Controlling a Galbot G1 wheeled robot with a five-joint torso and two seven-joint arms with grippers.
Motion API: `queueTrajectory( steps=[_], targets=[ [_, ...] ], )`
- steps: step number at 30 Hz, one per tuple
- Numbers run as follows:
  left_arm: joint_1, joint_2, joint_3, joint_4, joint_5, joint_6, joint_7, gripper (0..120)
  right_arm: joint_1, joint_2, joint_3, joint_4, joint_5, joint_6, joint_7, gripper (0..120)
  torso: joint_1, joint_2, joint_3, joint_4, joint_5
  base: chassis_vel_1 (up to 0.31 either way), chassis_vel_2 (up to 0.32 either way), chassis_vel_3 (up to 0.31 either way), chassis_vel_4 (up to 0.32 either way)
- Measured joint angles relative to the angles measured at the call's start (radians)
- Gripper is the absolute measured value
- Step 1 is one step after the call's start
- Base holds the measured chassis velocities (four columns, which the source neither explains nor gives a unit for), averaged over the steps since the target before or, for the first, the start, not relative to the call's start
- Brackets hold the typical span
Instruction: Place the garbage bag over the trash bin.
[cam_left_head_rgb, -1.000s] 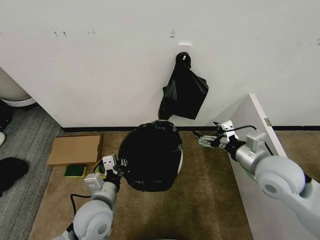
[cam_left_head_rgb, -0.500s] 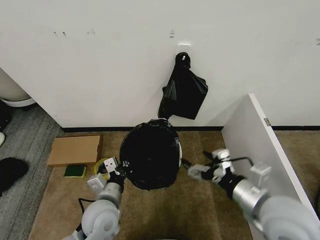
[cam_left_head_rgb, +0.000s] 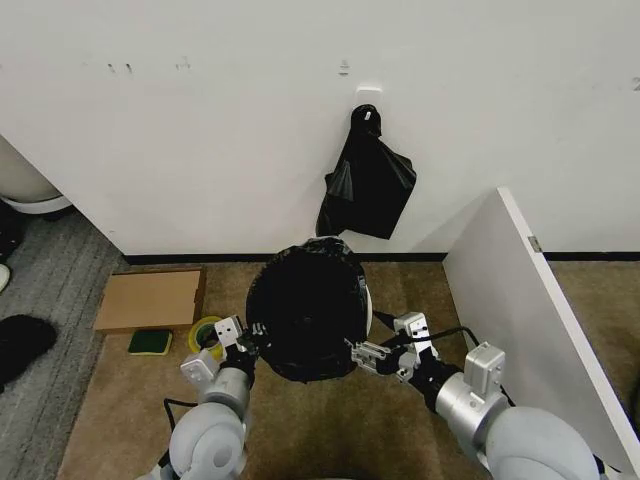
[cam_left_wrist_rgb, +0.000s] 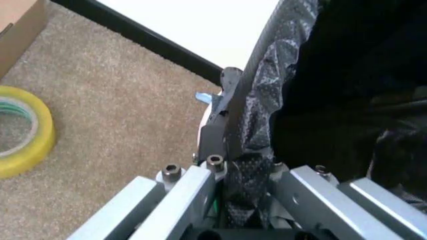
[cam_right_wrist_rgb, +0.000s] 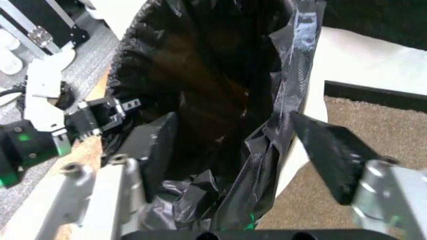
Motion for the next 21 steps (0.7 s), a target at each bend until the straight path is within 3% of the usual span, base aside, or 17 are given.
queueTrajectory(
  steps=[5,11,15,18,20,21],
  targets=[
    [-0.002,0.002,0.001,-0.003,0.000,0.001,0.001,0,0.013,-0.001,-0.016,-0.009,-0.009,-0.002,0.005,59,0.000,0.000,0.000,0.0000,0.0000,0.000,0.000,0.000,0.000],
    [-0.005,0.004,0.001,-0.004,0.000,0.002,0.001,0,0.033,-0.004,-0.021,-0.024,-0.009,-0.004,0.023,33,0.000,0.000,0.000,0.0000,0.0000,0.000,0.000,0.000,0.000],
    [-0.005,0.003,0.001,-0.005,-0.001,0.002,0.001,0,0.038,-0.007,-0.021,-0.031,-0.009,-0.004,0.026,23,0.000,0.000,0.000,0.0000,0.0000,0.000,0.000,0.000,0.000],
    [-0.007,0.004,0.000,-0.008,-0.002,0.001,0.000,0,0.038,-0.009,-0.021,-0.033,-0.010,-0.005,0.026,8,0.000,0.000,0.000,0.0000,0.0000,0.000,0.000,0.000,0.000],
    [-0.007,0.004,0.000,-0.008,-0.002,0.001,0.000,0,0.038,-0.009,-0.021,-0.033,-0.010,-0.005,0.026,8,0.000,0.000,0.000,0.0000,0.0000,0.000,0.000,0.000,0.000],
    [-0.008,0.004,0.000,-0.008,-0.003,0.001,0.000,0,0.038,-0.010,-0.021,-0.033,-0.010,-0.005,0.026,1,0.000,0.000,0.000,0.0000,0.0001,0.000,0.000,0.000,0.000]
  ],
)
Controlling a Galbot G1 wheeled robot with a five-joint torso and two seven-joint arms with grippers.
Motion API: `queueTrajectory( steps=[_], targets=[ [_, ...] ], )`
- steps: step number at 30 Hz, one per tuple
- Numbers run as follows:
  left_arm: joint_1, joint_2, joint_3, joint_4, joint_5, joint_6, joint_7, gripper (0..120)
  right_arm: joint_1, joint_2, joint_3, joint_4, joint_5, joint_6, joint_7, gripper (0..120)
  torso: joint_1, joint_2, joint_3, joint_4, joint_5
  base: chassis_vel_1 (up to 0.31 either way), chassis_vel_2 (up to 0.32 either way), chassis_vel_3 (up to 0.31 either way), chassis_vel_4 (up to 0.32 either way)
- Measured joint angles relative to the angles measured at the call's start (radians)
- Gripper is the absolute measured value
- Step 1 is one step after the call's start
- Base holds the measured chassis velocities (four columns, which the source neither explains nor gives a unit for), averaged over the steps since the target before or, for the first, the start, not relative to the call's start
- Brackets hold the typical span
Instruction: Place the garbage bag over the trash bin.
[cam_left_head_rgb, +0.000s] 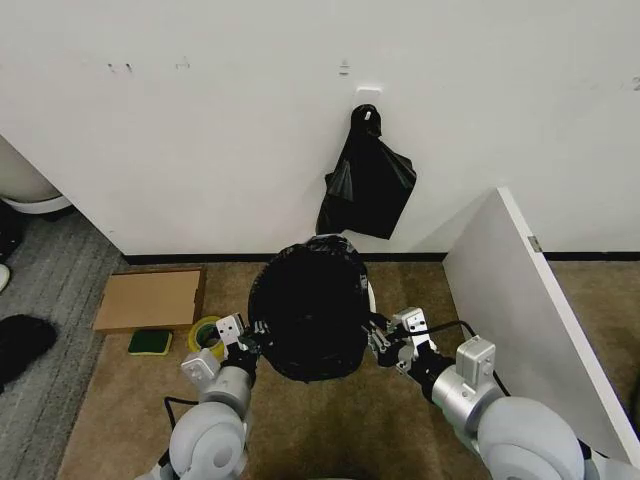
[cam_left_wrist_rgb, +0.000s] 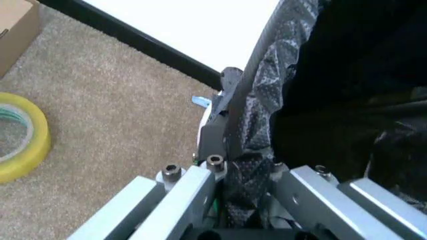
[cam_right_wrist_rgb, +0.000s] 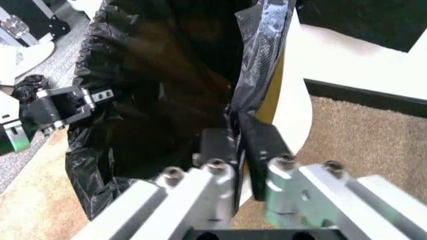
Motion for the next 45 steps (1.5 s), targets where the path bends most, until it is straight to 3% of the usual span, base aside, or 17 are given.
queueTrajectory(
  steps=[20,45],
  targets=[
    [0.009,0.006,-0.025,-0.017,-0.036,-0.001,-0.010,0,-0.080,0.015,0.124,-0.006,0.017,0.004,0.035,0,0.000,0.000,0.000,-0.0002,0.0000,0.000,0.000,0.000,0.000],
    [0.017,0.009,-0.041,-0.045,-0.107,-0.003,-0.011,0,-0.038,0.045,0.038,-0.143,-0.005,0.034,0.012,0,0.000,0.000,0.000,0.0000,-0.0001,0.000,0.000,0.000,0.000]
  ],
)
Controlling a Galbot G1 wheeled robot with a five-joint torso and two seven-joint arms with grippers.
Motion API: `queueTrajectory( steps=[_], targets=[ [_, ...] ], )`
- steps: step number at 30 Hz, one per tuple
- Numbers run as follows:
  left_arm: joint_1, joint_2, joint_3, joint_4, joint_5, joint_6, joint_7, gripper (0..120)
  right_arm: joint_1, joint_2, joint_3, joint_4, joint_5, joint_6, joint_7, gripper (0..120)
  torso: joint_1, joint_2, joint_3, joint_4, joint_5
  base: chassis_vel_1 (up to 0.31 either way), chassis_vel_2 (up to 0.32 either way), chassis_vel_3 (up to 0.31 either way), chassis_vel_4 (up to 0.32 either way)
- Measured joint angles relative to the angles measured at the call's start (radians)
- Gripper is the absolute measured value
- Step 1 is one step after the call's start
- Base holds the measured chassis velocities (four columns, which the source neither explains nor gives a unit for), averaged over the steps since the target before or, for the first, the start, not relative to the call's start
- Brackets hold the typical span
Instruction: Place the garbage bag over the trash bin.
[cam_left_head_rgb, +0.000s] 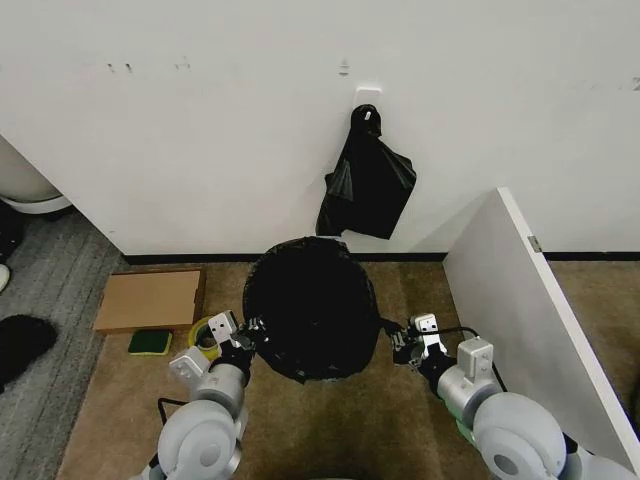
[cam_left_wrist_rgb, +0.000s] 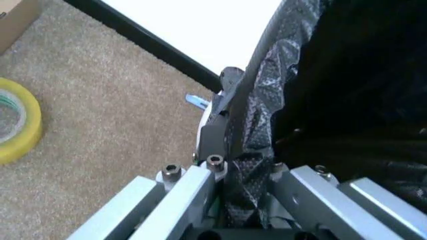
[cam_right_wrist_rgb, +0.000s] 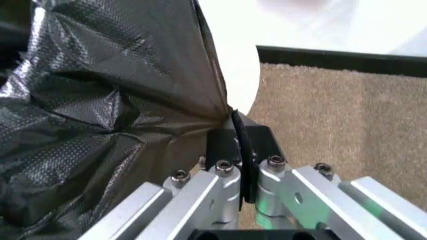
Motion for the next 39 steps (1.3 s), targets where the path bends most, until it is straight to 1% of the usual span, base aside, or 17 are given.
queueTrajectory(
  steps=[2,5,6,11,14,15,16,20,21,25,27,31,32,33,34,37,39],
  targets=[
    [0.000,-0.002,0.000,0.001,-0.004,0.001,-0.007,0,0.003,0.000,-0.001,0.000,0.001,0.010,0.000,0,0.000,0.000,0.000,0.0000,0.0000,0.000,0.000,0.000,0.000],
    [-0.003,-0.008,0.000,0.016,-0.033,0.012,-0.032,0,-0.007,0.002,0.012,0.003,-0.005,0.039,0.002,12,0.000,0.000,0.000,0.0001,0.0000,0.000,0.000,0.000,0.000],
    [-0.003,-0.008,0.000,0.016,-0.033,0.012,-0.032,0,-0.007,0.002,0.012,0.003,-0.005,0.039,0.002,12,0.000,0.000,0.000,0.0001,0.0000,0.000,0.000,0.000,0.000],
    [-0.019,-0.021,-0.003,0.060,-0.097,0.021,-0.078,0,-0.103,0.003,0.086,0.050,-0.030,0.064,-0.002,34,0.000,0.000,0.000,0.0001,0.0001,0.000,0.000,0.000,0.000],
    [-0.027,-0.028,-0.004,0.071,-0.116,0.022,-0.094,0,-0.150,0.005,0.109,0.079,-0.059,0.079,-0.009,40,0.000,0.000,0.000,-0.0002,0.0000,0.000,0.000,0.000,0.000],
    [-0.034,-0.035,-0.004,0.076,-0.140,0.025,-0.111,0,-0.181,0.009,0.126,0.099,-0.084,0.088,-0.014,47,0.000,0.000,0.000,-0.0002,0.0000,0.000,0.000,0.000,0.000],
    [-0.038,-0.041,-0.003,0.079,-0.154,0.028,-0.120,0,-0.193,0.011,0.133,0.108,-0.096,0.094,-0.016,49,0.000,0.000,0.000,-0.0002,0.0000,0.000,0.000,0.000,0.000],
    [-0.056,-0.076,0.012,0.098,-0.210,0.067,-0.177,0,-0.231,0.039,0.192,0.141,-0.124,0.107,-0.008,68,0.000,0.000,0.000,0.0003,0.0001,0.000,0.000,0.000,0.000],
    [-0.056,-0.076,0.012,0.098,-0.210,0.067,-0.177,0,-0.231,0.039,0.192,0.141,-0.124,0.107,-0.008,68,0.000,0.000,0.000,0.0003,0.0001,0.000,0.000,0.000,0.000],
    [-0.044,-0.081,0.027,0.100,-0.218,0.123,-0.224,0,-0.295,0.070,0.308,0.177,-0.082,0.106,0.003,84,0.000,0.000,0.000,-0.0001,0.0000,0.000,0.000,0.000,0.000],
    [-0.042,-0.080,0.029,0.100,-0.218,0.131,-0.229,0,-0.309,0.075,0.324,0.180,-0.080,0.106,0.002,88,0.000,0.000,0.000,-0.0001,0.0001,0.000,0.000,0.000,0.000],
    [-0.041,-0.080,0.030,0.100,-0.218,0.135,-0.232,0,-0.316,0.078,0.332,0.181,-0.079,0.106,0.001,89,0.000,0.000,0.000,-0.0001,0.0000,0.000,0.000,0.000,0.000],
    [-0.042,-0.078,0.041,0.111,-0.213,0.159,-0.253,0,-0.356,0.102,0.358,0.182,-0.087,0.107,-0.007,100,0.000,0.000,0.000,-0.0003,0.0001,0.000,0.000,0.000,0.000],
    [-0.046,-0.078,0.043,0.116,-0.210,0.162,-0.256,0,-0.359,0.108,0.359,0.182,-0.092,0.108,-0.008,100,0.000,0.000,0.000,0.0006,-0.0001,0.000,0.000,0.000,0.000],
    [-0.053,-0.078,0.044,0.121,-0.203,0.165,-0.261,0,-0.360,0.116,0.357,0.183,-0.098,0.108,-0.008,100,0.000,0.000,0.000,-0.0002,0.0000,0.000,0.000,0.000,0.000],
    [-0.057,-0.078,0.046,0.125,-0.190,0.167,-0.272,0,-0.360,0.124,0.352,0.185,-0.105,0.108,-0.008,100,0.000,0.000,0.000,-0.0001,0.0002,0.000,0.000,0.000,0.000],
    [-0.058,-0.076,0.046,0.127,-0.187,0.173,-0.280,3,-0.360,0.128,0.347,0.187,-0.110,0.108,-0.007,100,0.000,0.000,0.000,0.0000,0.0000,0.000,0.000,0.000,0.000]
  ],
)
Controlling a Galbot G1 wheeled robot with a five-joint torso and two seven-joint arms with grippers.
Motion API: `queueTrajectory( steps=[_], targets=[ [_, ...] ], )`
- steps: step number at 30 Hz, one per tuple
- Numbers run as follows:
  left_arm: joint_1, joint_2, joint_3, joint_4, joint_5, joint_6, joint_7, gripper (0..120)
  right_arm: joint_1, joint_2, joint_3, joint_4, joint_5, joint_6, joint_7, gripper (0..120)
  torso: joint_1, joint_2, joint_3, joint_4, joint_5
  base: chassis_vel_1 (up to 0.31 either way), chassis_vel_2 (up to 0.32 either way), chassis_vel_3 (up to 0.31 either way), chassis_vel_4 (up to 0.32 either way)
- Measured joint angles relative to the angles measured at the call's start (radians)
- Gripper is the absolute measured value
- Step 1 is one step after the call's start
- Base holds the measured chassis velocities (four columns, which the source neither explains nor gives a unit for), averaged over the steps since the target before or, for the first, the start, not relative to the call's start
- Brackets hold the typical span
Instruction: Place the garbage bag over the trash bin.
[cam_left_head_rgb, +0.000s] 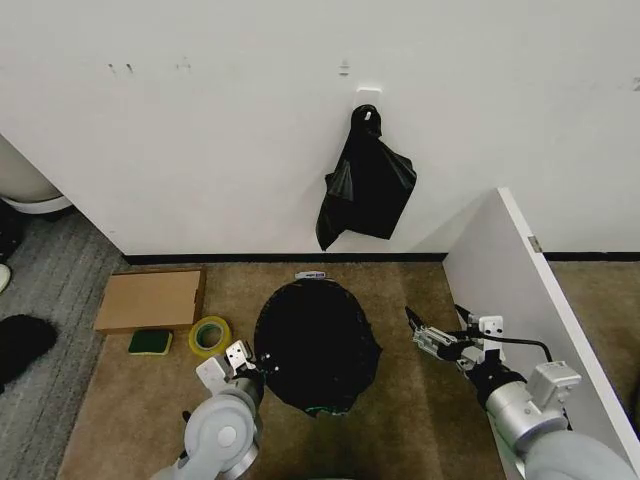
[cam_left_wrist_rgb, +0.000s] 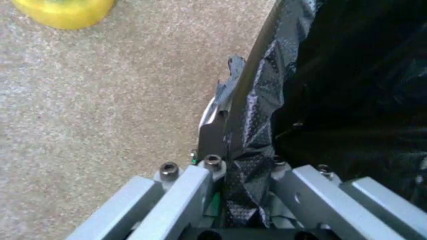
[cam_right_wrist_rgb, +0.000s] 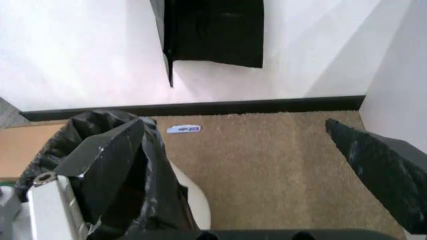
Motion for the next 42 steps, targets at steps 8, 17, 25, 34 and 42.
queueTrajectory(
  steps=[8,17,25,34,42],
  targets=[
    [-0.007,0.020,-0.011,-0.004,-0.024,0.030,-0.005,34,-0.001,0.008,-0.016,0.002,-0.017,-0.008,-0.002,100,0.000,0.000,0.000,0.0001,0.0000,0.000,0.000,0.000,0.000],
    [-0.024,0.038,-0.023,-0.028,-0.014,0.017,0.030,63,-0.019,0.022,-0.022,0.000,-0.034,-0.010,-0.018,100,0.000,0.000,0.000,0.0000,-0.0001,0.000,0.000,0.000,0.000],
    [-0.031,0.053,-0.021,-0.079,0.015,0.007,0.053,95,-0.008,0.026,-0.044,-0.001,-0.039,-0.008,-0.019,100,0.000,0.000,0.000,0.0000,0.0001,0.000,0.000,0.000,0.000],
    [0.006,0.056,-0.032,-0.110,-0.045,0.026,0.093,100,0.003,0.018,-0.048,-0.003,-0.037,-0.008,-0.018,100,0.000,0.000,0.000,0.0000,-0.0001,0.000,0.000,0.000,0.000],
    [0.028,0.073,-0.040,-0.163,-0.026,0.034,0.154,100,0.007,0.022,-0.049,-0.005,-0.035,-0.002,-0.022,100,0.000,0.000,0.000,-0.0001,-0.0001,0.000,0.000,0.000,0.000]
  ],
)
